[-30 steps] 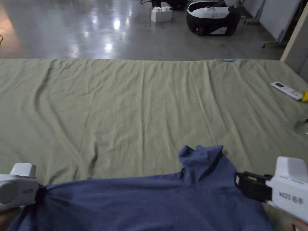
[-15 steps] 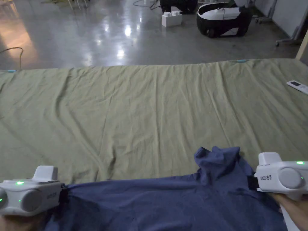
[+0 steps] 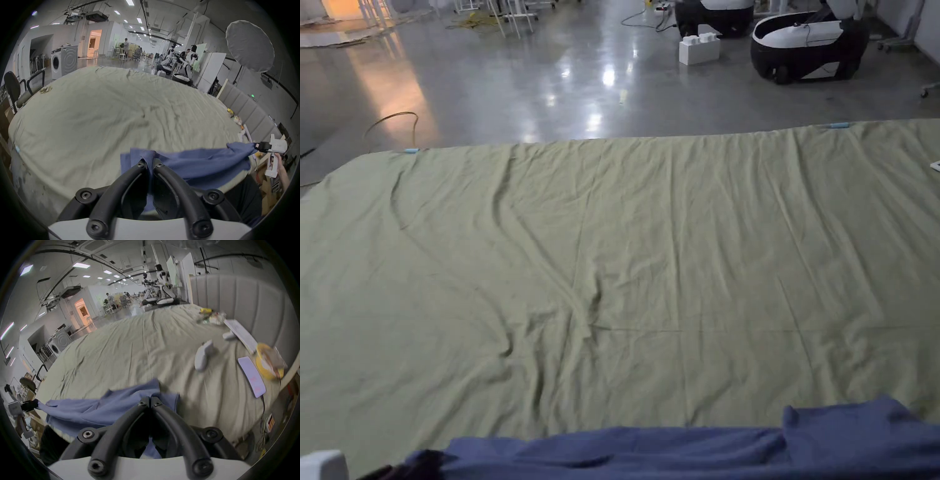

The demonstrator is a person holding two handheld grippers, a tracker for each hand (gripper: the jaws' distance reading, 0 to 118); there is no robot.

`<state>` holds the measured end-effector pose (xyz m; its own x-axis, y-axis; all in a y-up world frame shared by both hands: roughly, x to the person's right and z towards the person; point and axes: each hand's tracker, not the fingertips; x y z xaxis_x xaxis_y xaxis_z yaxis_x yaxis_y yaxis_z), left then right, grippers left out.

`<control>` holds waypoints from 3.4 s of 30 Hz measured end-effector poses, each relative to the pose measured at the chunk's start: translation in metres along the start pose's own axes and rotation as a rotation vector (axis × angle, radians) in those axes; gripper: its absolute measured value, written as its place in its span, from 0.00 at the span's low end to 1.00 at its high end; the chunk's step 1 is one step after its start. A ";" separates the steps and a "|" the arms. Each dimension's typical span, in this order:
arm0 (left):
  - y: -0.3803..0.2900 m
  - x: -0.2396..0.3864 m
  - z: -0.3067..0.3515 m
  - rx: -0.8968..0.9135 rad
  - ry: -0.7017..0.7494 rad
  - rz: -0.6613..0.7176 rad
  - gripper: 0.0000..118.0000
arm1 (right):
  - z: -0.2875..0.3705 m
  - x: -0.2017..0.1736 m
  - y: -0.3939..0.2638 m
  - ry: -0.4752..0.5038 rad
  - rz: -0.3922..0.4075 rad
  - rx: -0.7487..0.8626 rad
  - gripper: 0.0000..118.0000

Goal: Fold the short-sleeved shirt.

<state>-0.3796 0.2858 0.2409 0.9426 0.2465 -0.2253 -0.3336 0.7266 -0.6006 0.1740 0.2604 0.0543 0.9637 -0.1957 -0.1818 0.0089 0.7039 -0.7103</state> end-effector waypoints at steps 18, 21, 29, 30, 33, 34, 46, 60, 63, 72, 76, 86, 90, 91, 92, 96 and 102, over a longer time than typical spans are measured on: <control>-0.016 0.041 0.083 0.386 0.169 -0.132 0.81 | 0.061 -0.034 -0.024 0.036 0.078 0.268 0.65; 0.015 0.079 0.126 0.417 0.171 -0.046 0.81 | 0.097 -0.064 -0.012 0.070 0.133 0.406 0.65; -0.003 0.135 0.159 0.642 0.144 -0.266 0.53 | 0.145 -0.117 -0.003 0.121 0.203 0.613 0.45; -0.002 0.126 0.154 0.651 0.135 -0.300 0.43 | 0.148 -0.119 -0.003 0.125 0.225 0.634 0.30; -0.002 0.129 0.156 0.629 0.137 -0.318 0.04 | 0.151 -0.127 -0.006 0.103 0.267 0.651 0.10; -0.003 0.126 0.155 0.624 0.114 -0.324 0.04 | 0.151 -0.127 -0.005 0.105 0.281 0.643 0.04; -0.007 0.130 0.155 0.578 0.044 -0.318 0.00 | 0.142 -0.138 -0.006 0.128 0.242 0.577 0.00; 0.040 -0.007 0.064 0.194 -0.155 0.144 0.53 | 0.115 -0.122 -0.032 0.168 0.161 0.397 0.00; 0.037 -0.061 0.014 0.011 -0.244 0.221 0.70 | 0.110 -0.121 -0.037 0.158 0.146 0.358 0.00; 0.016 -0.127 -0.084 -0.204 -0.356 0.495 0.70 | 0.105 -0.121 -0.038 0.148 0.081 0.298 0.00; 0.031 -0.145 -0.095 -0.209 -0.412 0.674 0.57 | 0.102 -0.122 -0.036 0.154 0.045 0.285 0.00; 0.041 -0.142 -0.077 -0.085 -0.326 0.747 0.06 | 0.111 -0.122 -0.031 0.141 0.025 0.286 0.00; 0.064 -0.154 -0.036 -0.022 -0.279 0.681 0.06 | 0.113 -0.115 -0.031 0.145 -0.002 0.291 0.00; 0.070 -0.160 -0.026 -0.006 -0.248 0.647 0.06 | 0.111 -0.098 -0.035 0.152 -0.015 0.291 0.00; 0.077 -0.171 -0.022 0.007 -0.208 0.637 0.06 | 0.110 -0.094 -0.037 0.154 -0.025 0.290 0.00; 0.101 -0.155 0.000 -0.052 -0.107 0.435 0.06 | 0.105 -0.089 -0.043 0.174 -0.052 0.284 0.00; 0.076 -0.019 -0.017 -0.020 -0.352 0.364 0.06 | 0.105 -0.084 -0.051 0.190 -0.112 0.299 0.00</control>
<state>-0.4227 0.3251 0.1864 0.7121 0.6852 -0.1527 -0.6386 0.5420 -0.5463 0.1206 0.3132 0.1772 0.8858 -0.3863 -0.2573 0.2160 0.8337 -0.5082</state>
